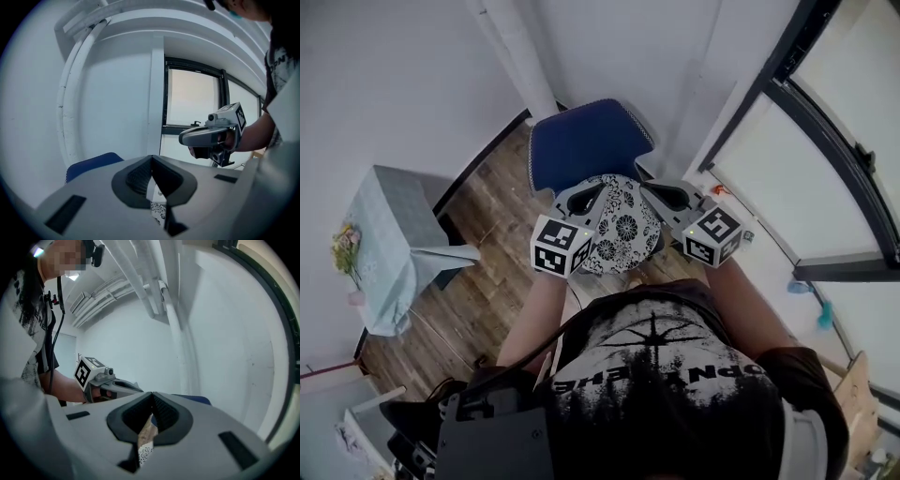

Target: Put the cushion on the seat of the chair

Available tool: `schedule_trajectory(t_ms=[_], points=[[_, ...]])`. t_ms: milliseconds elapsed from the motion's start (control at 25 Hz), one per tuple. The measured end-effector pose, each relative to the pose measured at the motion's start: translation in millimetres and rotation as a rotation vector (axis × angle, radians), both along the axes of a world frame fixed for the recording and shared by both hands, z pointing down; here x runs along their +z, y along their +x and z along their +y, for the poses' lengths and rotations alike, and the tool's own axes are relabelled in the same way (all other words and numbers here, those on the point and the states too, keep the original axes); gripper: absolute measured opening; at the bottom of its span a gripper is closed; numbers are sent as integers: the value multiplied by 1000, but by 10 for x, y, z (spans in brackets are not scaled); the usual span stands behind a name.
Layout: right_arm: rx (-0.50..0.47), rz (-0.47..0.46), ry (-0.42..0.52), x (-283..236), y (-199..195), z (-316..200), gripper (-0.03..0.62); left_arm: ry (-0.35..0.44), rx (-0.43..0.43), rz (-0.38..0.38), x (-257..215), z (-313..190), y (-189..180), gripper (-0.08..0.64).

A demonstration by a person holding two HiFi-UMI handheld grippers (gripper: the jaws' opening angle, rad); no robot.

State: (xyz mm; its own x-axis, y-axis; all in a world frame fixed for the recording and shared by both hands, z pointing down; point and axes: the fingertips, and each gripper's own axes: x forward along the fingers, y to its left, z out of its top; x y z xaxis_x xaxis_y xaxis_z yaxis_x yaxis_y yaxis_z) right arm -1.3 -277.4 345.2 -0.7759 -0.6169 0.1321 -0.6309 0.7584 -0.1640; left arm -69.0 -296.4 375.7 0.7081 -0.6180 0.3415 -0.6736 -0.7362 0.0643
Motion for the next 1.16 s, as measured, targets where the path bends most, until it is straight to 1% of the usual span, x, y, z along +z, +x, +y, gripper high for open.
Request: schedule_trajectory(t_ms=[360, 640, 920, 1160], points=[[12, 20, 29, -84, 3, 68, 18, 25, 11, 22, -130, 69, 4, 14], [8, 31, 43, -99, -17, 22, 18, 35, 17, 25, -171, 33, 37, 14], [3, 40, 57, -116, -144, 49, 18, 38, 12, 35, -181, 85, -67, 14], [12, 78, 71, -92, -169, 58, 18, 30, 10, 72, -168, 106, -92, 14]])
